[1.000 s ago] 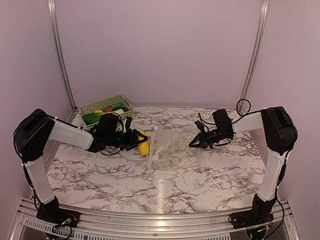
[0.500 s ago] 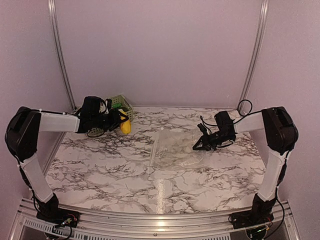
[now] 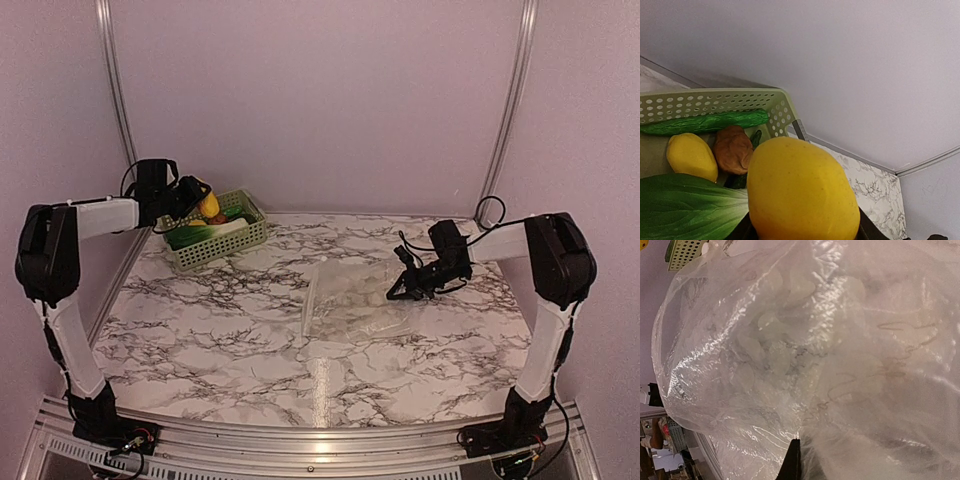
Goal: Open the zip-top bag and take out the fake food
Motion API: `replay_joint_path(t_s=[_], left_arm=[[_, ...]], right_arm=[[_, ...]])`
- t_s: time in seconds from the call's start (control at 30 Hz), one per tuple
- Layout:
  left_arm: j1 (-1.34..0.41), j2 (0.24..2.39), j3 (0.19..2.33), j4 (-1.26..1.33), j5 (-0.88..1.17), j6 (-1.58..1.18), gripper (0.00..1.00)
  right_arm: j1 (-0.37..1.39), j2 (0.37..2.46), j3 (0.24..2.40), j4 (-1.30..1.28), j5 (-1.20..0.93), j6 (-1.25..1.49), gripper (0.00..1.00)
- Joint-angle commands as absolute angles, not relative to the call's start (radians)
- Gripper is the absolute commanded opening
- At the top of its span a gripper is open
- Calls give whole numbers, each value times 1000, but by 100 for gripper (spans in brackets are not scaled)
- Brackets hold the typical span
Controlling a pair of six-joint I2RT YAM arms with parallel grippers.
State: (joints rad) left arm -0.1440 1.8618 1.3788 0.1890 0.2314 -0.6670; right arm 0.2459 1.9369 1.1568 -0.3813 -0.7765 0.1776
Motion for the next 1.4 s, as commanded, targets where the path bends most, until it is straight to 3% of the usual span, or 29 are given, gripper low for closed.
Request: replay_joint_path(t_s=[0.0, 0.27, 0.53, 0.63, 0.8, 1.03, 1.37], left_arm=[[-106, 1959, 1451, 171, 167, -713, 51], [-79, 2130, 1587, 215, 166, -811, 57], [-67, 2163, 1666, 145, 161, -804, 89], [-67, 2115, 1649, 112, 165, -756, 95], [-74, 1981, 1529, 104, 208, -641, 94], [-152, 1814, 1334, 145, 442, -485, 89], [-379, 1712, 1099, 209, 713, -354, 93]], right_arm=[[249, 1926, 1202, -422, -759, 138, 0], [249, 1926, 1218, -438, -759, 123, 0], [249, 1916, 1225, -458, -756, 104, 0], [249, 1912, 1230, -463, -761, 95, 0], [248, 1887, 1224, -459, -776, 83, 0], [269, 1821, 1192, -436, -822, 29, 0], [401, 1739, 1179, -461, -832, -100, 0]])
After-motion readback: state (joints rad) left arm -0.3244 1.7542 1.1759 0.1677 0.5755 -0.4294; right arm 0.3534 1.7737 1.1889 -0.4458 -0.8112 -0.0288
